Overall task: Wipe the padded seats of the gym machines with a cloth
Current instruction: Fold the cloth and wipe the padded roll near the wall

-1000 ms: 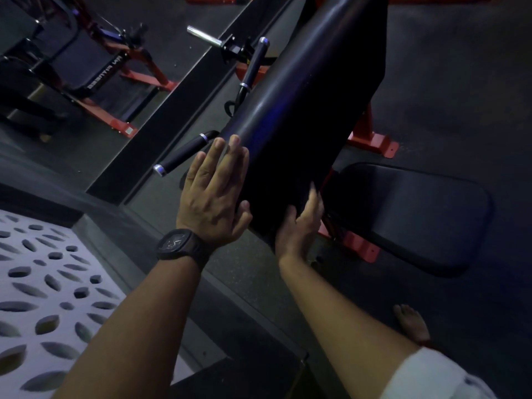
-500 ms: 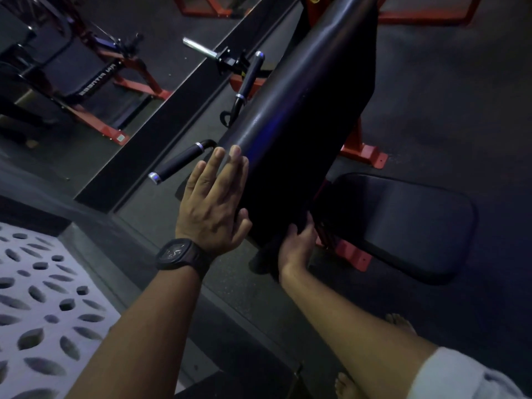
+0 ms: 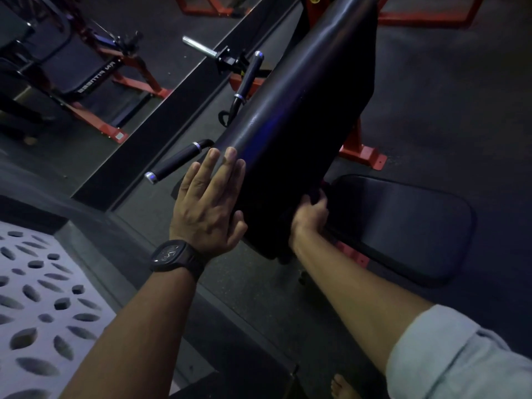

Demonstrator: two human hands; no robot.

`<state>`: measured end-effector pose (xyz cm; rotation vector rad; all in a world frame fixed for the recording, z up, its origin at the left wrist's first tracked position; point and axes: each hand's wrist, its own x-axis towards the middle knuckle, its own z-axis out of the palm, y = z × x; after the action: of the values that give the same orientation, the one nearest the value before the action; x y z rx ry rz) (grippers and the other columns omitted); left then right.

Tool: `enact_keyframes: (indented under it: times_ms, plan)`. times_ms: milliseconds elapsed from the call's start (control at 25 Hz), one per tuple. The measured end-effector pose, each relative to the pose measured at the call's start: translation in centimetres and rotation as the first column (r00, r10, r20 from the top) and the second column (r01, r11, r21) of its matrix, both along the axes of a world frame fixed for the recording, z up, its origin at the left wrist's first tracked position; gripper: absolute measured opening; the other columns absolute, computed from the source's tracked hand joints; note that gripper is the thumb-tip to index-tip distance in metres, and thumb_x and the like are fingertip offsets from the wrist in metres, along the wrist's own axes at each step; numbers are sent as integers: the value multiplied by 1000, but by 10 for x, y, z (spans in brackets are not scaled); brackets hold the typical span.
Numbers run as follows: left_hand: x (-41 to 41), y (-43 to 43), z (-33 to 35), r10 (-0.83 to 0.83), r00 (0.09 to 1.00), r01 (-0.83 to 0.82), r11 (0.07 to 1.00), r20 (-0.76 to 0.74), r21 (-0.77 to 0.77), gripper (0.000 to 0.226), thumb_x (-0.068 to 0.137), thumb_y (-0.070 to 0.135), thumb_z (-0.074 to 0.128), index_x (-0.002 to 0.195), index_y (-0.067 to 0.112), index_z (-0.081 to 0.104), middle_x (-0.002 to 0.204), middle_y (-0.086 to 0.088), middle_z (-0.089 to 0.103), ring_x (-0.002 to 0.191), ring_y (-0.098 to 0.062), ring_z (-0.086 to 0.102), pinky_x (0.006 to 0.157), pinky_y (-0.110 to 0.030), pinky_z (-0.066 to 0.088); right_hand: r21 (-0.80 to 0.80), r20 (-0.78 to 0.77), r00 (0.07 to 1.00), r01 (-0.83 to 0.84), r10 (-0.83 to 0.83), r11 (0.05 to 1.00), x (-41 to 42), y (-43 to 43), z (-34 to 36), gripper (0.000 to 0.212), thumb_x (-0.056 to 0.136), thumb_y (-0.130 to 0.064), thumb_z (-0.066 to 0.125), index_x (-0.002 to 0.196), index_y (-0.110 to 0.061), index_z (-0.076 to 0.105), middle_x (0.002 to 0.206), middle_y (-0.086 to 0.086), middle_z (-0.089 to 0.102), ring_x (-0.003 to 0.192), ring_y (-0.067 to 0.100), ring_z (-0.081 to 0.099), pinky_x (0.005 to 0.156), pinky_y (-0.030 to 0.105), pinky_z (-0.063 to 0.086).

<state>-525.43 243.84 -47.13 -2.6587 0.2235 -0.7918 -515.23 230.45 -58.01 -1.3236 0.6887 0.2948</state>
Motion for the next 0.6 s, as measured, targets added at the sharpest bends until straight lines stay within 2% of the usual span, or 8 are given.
enact_keyframes:
  times_ms: [80, 200, 280, 400, 440, 520, 560, 600]
  plan:
    - [0, 0, 0, 2, 1000, -2, 1000, 4, 4, 76, 84, 36, 47, 153, 4, 41, 162, -16, 28, 155, -28, 10, 127, -44, 6, -166, 223, 971, -52, 88, 985, -5, 3, 17, 54, 97, -12, 57, 148, -22, 47, 151, 7, 44, 135, 21, 48, 104, 20, 35]
    - [1, 1, -2, -1, 1000, 1, 1000, 18, 11, 75, 86, 36, 45, 153, 3, 41, 163, -14, 27, 156, -29, 11, 127, -44, 7, -352, 661, 687, -72, 302, 933, -27, 0, 33, 60, 92, -16, 58, 150, -22, 44, 158, 11, 35, 140, 6, 32, 107, 3, 19]
    - [1, 1, -2, -6, 1000, 6, 1000, 21, 9, 74, 87, 37, 43, 153, 3, 41, 164, -14, 26, 156, -28, 9, 127, -44, 8, -384, 707, 617, -75, 346, 920, -4, -3, 32, 58, 91, -26, 54, 149, -20, 46, 157, 15, 36, 139, 7, 32, 110, 6, 20]
    - [1, 1, -1, -3, 1000, 3, 1000, 16, -5, 74, 88, 38, 42, 153, 3, 39, 164, -14, 25, 157, -28, 8, 127, -44, 9, -284, 585, 790, -13, 184, 959, -2, 6, 54, 58, 89, -27, 53, 145, -13, 53, 153, 19, 43, 137, 27, 45, 110, 6, 21]
    - [1, 1, -1, -4, 1000, 4, 1000, 10, -7, 74, 89, 38, 41, 154, 4, 38, 164, -14, 24, 157, -28, 8, 126, -45, 9, -361, 650, 717, -1, 252, 933, -15, 8, 59, 55, 91, -24, 55, 146, -16, 52, 154, 17, 42, 135, 29, 46, 109, 6, 20]
    - [1, 1, -1, -19, 1000, 19, 1000, 5, -11, 73, 90, 38, 41, 155, 5, 35, 164, -15, 24, 156, -28, 10, 126, -45, 11, -526, 787, 377, -2, 488, 851, -23, 2, 52, 53, 92, -20, 59, 145, -22, 52, 156, 13, 40, 133, 28, 47, 111, 20, 30]
    - [1, 1, -1, -21, 1000, 21, 1000, 5, -14, 74, 90, 38, 41, 156, 5, 33, 164, -15, 24, 156, -28, 11, 126, -45, 11, -544, 807, 287, 19, 516, 839, -12, -2, 51, 53, 91, -20, 60, 143, -22, 52, 156, 12, 41, 131, 28, 48, 110, 28, 35]
    - [1, 1, -1, -20, 1000, 20, 1000, 6, -18, 74, 90, 37, 41, 156, 5, 32, 164, -15, 23, 156, -28, 11, 126, -45, 12, -519, 810, 336, 29, 480, 855, -1, -3, 52, 53, 89, -19, 60, 141, -22, 54, 155, 13, 42, 130, 29, 48, 109, 35, 39]
